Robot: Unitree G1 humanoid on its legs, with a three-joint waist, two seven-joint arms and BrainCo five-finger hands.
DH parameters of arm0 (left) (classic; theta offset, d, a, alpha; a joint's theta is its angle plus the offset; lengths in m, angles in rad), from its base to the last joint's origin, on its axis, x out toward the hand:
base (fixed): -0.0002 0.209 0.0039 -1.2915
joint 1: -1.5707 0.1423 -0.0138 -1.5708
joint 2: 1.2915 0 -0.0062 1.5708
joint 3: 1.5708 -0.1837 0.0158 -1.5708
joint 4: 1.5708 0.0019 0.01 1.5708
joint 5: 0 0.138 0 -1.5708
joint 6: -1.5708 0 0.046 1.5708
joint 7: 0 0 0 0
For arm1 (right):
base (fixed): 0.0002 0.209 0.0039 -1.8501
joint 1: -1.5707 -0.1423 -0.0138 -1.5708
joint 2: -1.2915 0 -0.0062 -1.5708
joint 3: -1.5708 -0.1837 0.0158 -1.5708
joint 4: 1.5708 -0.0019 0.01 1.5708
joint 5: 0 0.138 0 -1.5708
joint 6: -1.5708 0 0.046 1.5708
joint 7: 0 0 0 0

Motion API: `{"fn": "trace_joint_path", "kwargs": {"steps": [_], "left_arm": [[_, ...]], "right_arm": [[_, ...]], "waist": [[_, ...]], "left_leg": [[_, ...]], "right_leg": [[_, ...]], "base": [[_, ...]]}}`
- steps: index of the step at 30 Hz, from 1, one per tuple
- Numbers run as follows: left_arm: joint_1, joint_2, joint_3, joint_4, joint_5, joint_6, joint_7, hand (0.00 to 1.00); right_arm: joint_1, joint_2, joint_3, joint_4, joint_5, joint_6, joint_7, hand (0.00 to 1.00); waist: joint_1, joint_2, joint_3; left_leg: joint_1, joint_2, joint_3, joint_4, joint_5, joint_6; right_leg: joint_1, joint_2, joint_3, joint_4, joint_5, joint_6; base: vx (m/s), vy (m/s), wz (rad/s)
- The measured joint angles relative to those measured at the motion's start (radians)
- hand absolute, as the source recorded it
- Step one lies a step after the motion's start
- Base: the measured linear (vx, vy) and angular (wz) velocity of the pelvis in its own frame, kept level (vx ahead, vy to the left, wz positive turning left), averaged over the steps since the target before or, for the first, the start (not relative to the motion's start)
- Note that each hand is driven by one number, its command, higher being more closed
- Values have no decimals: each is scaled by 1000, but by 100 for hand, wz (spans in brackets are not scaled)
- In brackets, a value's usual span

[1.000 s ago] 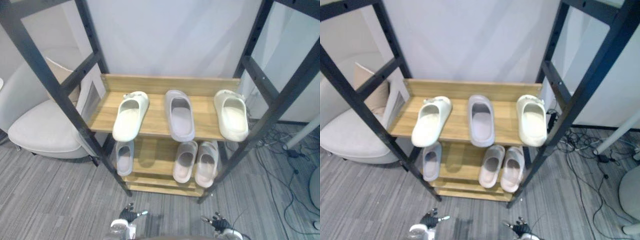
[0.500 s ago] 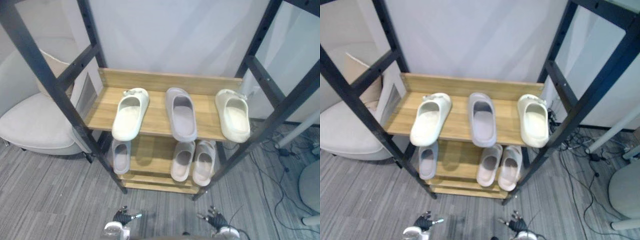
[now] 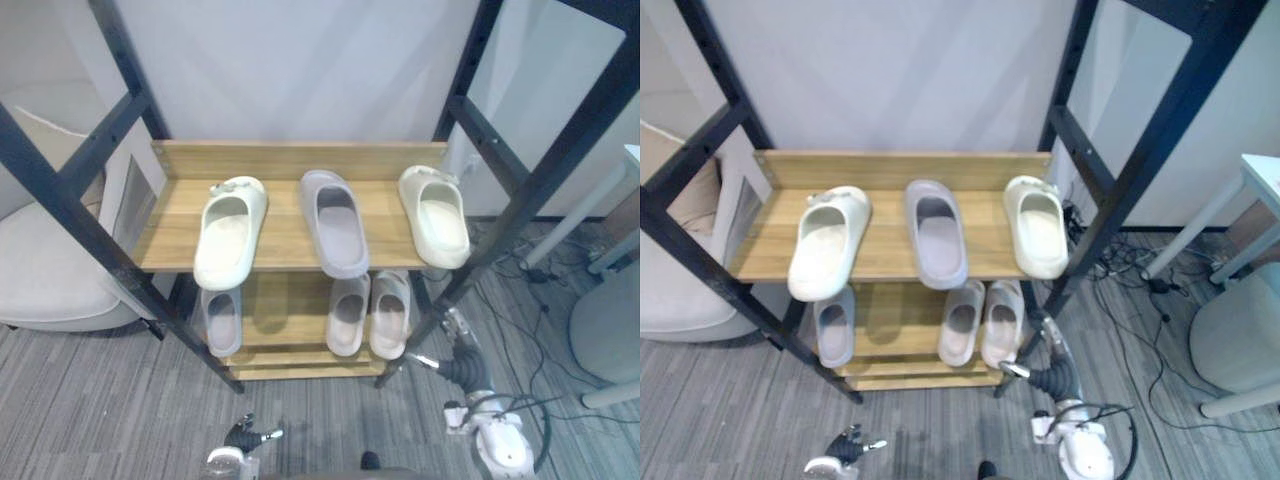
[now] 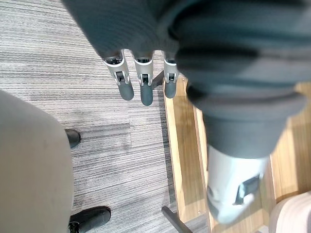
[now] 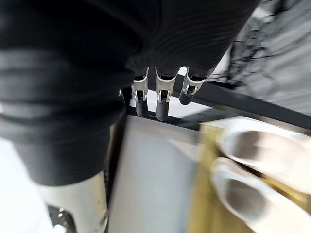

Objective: Organize the slippers on the shoe rack

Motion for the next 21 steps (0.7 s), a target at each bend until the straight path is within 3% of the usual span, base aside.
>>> {"fn": "trace_joint_path", "kwargs": {"steps": [8, 21], "left_arm": [[0, 5, -36, -8, 8, -1, -3, 0], [12, 8, -30, -29, 20, -2, -19, 0]], "right_arm": [[-26, -39, 26, -130, 1, -26, 16, 0], [-347, -141, 39, -135, 55, -34, -17, 0]], "waist": [[0, 0, 0], [2, -9, -3]], "left_leg": [[-2, 2, 1, 1, 0, -1], [-19, -25, -46, 6, 13, 21]], "right_leg": [[-9, 2, 6, 11, 2, 0], [-14, -30, -32, 55, -16, 15]], "base": [[-42, -21, -2], [-31, -4, 10]]}}
